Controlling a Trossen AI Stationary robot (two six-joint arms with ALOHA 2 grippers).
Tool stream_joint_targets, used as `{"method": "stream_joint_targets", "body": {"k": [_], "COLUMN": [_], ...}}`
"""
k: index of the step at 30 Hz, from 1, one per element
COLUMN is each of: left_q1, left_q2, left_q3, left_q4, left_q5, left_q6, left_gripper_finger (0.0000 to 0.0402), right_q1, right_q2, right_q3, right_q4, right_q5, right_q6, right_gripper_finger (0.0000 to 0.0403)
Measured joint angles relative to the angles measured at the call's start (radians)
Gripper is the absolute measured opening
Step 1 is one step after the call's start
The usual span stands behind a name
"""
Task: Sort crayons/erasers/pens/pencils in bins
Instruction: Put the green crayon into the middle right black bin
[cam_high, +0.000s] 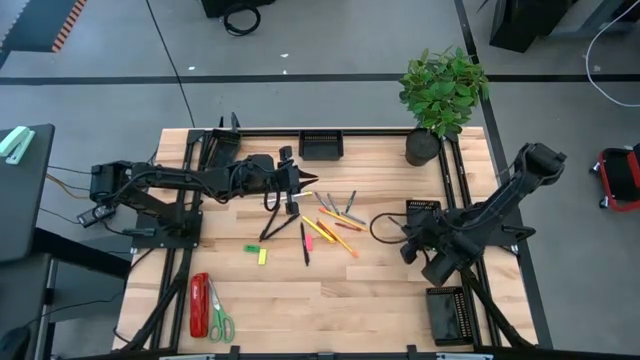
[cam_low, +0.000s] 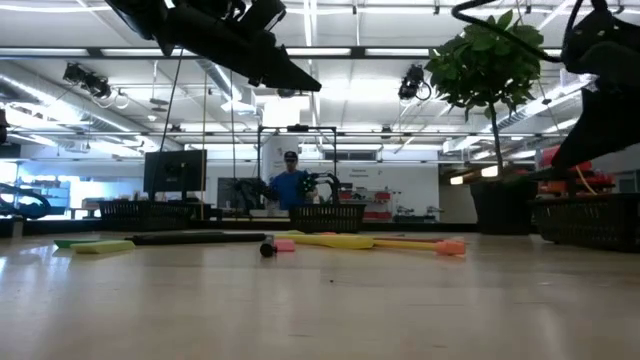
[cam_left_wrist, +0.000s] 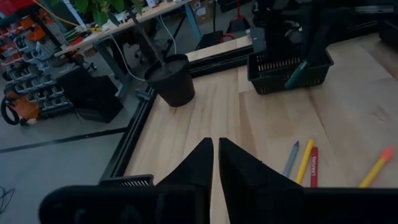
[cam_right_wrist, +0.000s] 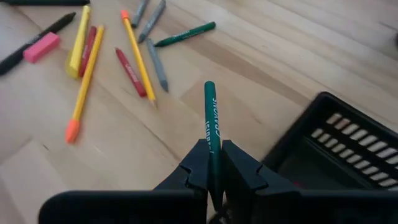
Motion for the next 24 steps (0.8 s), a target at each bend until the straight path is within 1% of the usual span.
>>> {"method": "stream_joint_targets", "body": {"k": [7,14,16,24], "left_q1": [0.000,0.000,0.000,0.000], "left_q2": [0.000,0.000,0.000,0.000], "left_q3": [0.000,0.000,0.000,0.000], "left_q4": [-0.001,-0.001,-0.001,-0.002], "left_q5": [0.000,0.000,0.000,0.000], "left_q6": [-0.029,-0.052,-0.052,-0.079], "left_gripper_finger": [0.0033,0.0029,0.0031,0.0024], "right_q1": [0.084,0.185,0.203,0.198], "right_q2": [-0.006,-0.002,0.004,0.023], "right_q3": [0.000,0.001,0.001,0.001], "right_q4": [-0.176,-0.258,-0.267,-0.259], "right_q5": [-0.018,-0.023,-0.026,-0.064], "right_q6": [0.212,0.393,0.411,0.381], "right_gripper_finger": [0.0035,0.0035,0.0035,0.0035]}}
